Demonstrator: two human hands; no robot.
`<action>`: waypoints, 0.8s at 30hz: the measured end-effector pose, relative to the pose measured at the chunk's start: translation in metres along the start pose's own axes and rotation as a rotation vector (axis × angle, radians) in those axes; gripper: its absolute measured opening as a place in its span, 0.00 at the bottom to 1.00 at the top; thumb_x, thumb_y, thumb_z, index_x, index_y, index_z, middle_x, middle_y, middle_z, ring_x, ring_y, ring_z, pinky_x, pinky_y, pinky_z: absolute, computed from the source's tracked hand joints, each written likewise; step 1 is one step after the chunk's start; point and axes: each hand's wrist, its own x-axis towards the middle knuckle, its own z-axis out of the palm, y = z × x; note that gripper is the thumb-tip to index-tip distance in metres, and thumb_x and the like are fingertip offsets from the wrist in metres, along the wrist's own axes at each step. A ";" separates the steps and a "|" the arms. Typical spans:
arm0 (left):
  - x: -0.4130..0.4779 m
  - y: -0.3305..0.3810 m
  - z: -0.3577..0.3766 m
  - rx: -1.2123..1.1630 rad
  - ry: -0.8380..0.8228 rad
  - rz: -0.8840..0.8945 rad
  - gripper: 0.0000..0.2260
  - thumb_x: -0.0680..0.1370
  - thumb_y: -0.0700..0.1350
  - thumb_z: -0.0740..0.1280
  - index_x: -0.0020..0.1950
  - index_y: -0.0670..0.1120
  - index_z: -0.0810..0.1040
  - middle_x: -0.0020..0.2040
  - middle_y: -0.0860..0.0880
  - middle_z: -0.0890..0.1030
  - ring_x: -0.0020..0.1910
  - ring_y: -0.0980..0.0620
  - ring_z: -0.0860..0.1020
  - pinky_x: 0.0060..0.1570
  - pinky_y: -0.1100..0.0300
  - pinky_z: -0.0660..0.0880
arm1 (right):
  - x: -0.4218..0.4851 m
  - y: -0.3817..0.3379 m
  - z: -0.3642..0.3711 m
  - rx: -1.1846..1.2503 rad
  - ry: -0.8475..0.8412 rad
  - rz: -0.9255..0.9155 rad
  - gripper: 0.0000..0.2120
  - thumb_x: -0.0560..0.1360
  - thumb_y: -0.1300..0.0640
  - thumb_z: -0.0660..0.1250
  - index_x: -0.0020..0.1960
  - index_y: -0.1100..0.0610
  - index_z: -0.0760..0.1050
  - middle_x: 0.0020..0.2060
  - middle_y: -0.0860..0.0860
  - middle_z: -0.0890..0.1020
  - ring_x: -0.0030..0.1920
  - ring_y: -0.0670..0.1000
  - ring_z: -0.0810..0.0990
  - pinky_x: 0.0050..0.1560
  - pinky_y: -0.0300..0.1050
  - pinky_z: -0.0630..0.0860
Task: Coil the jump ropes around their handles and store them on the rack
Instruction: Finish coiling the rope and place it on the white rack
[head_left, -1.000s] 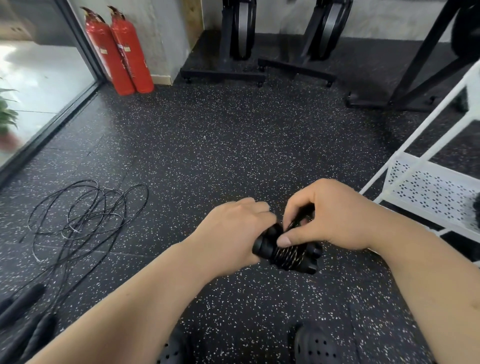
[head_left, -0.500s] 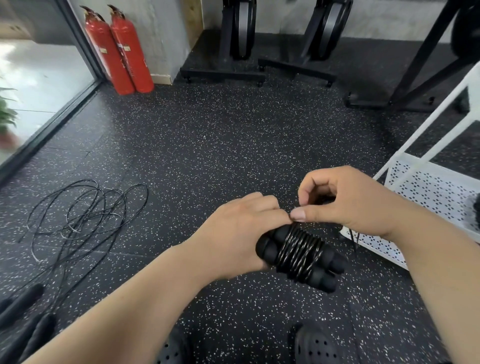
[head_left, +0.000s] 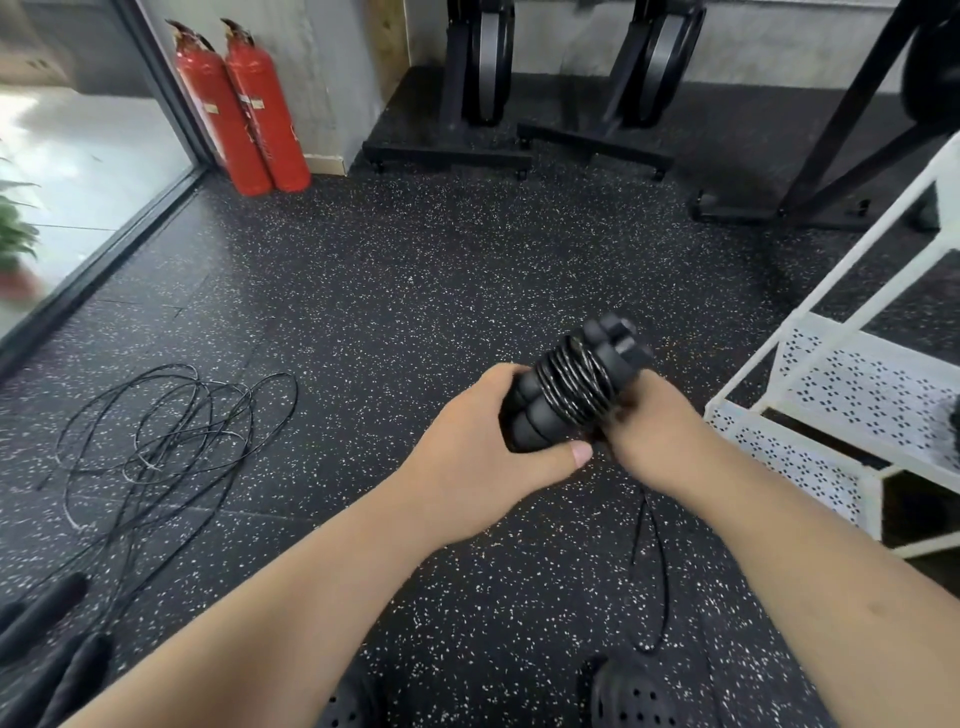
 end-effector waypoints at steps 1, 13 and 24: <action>0.001 0.000 0.000 -0.022 0.003 -0.029 0.22 0.74 0.51 0.80 0.63 0.60 0.75 0.52 0.64 0.84 0.49 0.64 0.82 0.48 0.68 0.78 | -0.001 -0.001 0.004 0.001 0.024 0.006 0.16 0.85 0.61 0.60 0.39 0.52 0.72 0.34 0.49 0.79 0.35 0.51 0.77 0.35 0.44 0.70; 0.016 -0.021 -0.012 0.228 0.187 -0.240 0.18 0.74 0.57 0.78 0.58 0.56 0.76 0.47 0.58 0.82 0.44 0.58 0.80 0.39 0.59 0.73 | -0.013 -0.009 0.021 -0.286 -0.029 -0.153 0.13 0.88 0.46 0.56 0.51 0.47 0.76 0.36 0.46 0.81 0.37 0.50 0.80 0.40 0.52 0.76; 0.018 -0.033 -0.026 0.711 0.137 -0.225 0.12 0.72 0.55 0.74 0.51 0.54 0.76 0.47 0.53 0.80 0.45 0.46 0.80 0.45 0.51 0.80 | -0.035 -0.033 0.002 -0.678 -0.016 -0.392 0.12 0.87 0.42 0.56 0.60 0.41 0.78 0.46 0.41 0.80 0.43 0.47 0.79 0.43 0.49 0.79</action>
